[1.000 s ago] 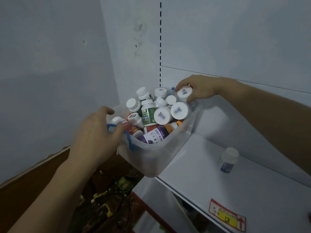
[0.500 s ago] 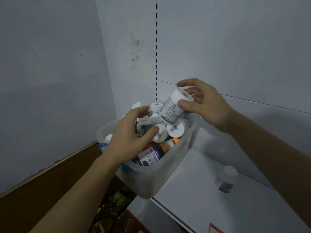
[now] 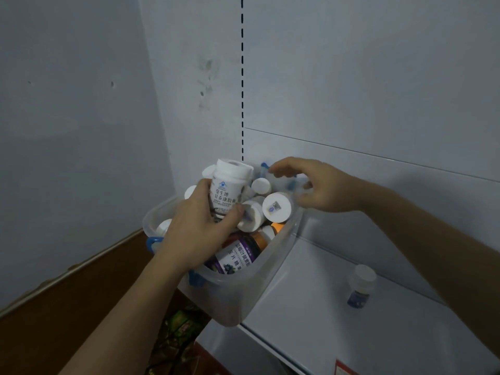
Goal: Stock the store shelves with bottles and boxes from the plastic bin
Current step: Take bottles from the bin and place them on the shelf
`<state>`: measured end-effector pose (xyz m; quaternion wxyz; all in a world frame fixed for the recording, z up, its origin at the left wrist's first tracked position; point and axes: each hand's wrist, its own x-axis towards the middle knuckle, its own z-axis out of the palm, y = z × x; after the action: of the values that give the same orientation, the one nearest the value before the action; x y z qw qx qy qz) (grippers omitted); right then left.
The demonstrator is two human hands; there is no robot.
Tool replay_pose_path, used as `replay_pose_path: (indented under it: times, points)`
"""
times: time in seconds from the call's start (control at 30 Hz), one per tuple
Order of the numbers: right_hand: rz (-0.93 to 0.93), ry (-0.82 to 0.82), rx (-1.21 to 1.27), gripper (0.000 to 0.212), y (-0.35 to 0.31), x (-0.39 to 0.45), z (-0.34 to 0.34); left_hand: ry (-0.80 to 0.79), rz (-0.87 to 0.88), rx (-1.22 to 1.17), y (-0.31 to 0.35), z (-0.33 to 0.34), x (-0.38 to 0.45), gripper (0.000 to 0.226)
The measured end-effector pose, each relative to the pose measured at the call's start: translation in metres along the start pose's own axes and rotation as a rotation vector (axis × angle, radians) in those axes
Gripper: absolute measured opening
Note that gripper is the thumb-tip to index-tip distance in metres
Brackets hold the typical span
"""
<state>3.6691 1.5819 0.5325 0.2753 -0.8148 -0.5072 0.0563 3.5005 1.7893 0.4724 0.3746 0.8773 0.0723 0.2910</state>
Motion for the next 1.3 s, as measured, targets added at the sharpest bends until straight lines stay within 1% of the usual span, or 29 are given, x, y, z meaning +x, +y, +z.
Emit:
replay_pose_path:
  times: [0.07,0.13,0.2,0.3,0.37,0.43,0.47,0.5,0.57,0.63,0.7,0.77,0.87,0.93,1.0,1.03,1.17,1.27,1.3]
  points:
    - [0.026,-0.144,-0.121,0.069,0.011,0.003,0.002,-0.003,-0.013,-0.026,0.0,0.001,0.0,0.053]
    - [0.034,-0.221,-0.108,0.068,0.016,0.008,0.01,-0.011,-0.013,-0.042,0.001,0.001,-0.001,0.056]
    - [0.012,-0.184,-0.065,0.062,0.024,0.011,0.017,-0.017,-0.004,-0.047,0.001,0.0,-0.001,0.056]
    - [0.006,-0.038,0.037,0.054,0.031,0.012,0.025,0.001,0.001,-0.051,0.0,-0.001,-0.001,0.056]
    - [0.028,0.15,0.259,0.044,0.031,0.009,0.029,0.022,0.023,-0.056,-0.001,-0.001,-0.001,0.058]
    - [0.09,0.383,0.586,0.032,0.023,0.004,0.031,0.047,0.03,-0.057,-0.002,-0.001,-0.001,0.064]
    - [0.136,0.47,0.766,0.029,0.017,0.0,0.032,0.059,0.022,-0.064,-0.001,-0.001,-0.002,0.067]
    - [0.187,0.531,0.931,0.032,0.01,-0.005,0.032,0.072,0.023,-0.07,0.0,-0.002,-0.003,0.068]
    - [0.283,0.597,1.147,0.044,-0.001,-0.019,0.032,0.1,0.065,-0.094,0.006,-0.003,-0.007,0.065]
    - [0.349,0.639,1.246,0.052,-0.013,-0.034,0.034,0.12,0.105,-0.167,0.014,-0.005,-0.014,0.062]
    - [0.377,0.681,1.326,0.05,-0.017,-0.053,0.038,0.115,0.158,-0.292,0.03,-0.003,-0.023,0.061]
    - [0.397,0.735,1.465,0.051,-0.015,-0.075,0.043,0.067,0.219,-0.438,0.051,0.005,-0.034,0.063]
    - [0.338,0.773,1.693,0.049,-0.011,-0.114,0.047,-0.011,0.302,-0.649,0.079,0.024,-0.05,0.06]
    - [0.307,0.788,1.722,0.055,-0.007,-0.144,0.046,-0.072,0.239,-0.831,0.09,0.042,-0.057,0.06]
    - [0.316,0.815,1.674,0.065,-0.003,-0.175,0.043,-0.137,0.159,-0.996,0.098,0.062,-0.065,0.057]
    - [0.318,0.83,1.644,0.066,-0.003,-0.19,0.04,-0.18,0.119,-1.061,0.105,0.071,-0.069,0.058]
    - [0.36,0.914,1.548,0.056,-0.004,-0.24,0.034,-0.384,-0.002,-1.192,0.134,0.101,-0.086,0.066]
    - [0.402,1.006,1.5,0.065,-0.003,-0.275,0.035,-0.542,-0.029,-1.273,0.148,0.128,-0.095,0.074]
    - [0.428,1.039,1.474,0.064,-0.004,-0.287,0.035,-0.601,-0.049,-1.293,0.154,0.137,-0.097,0.078]
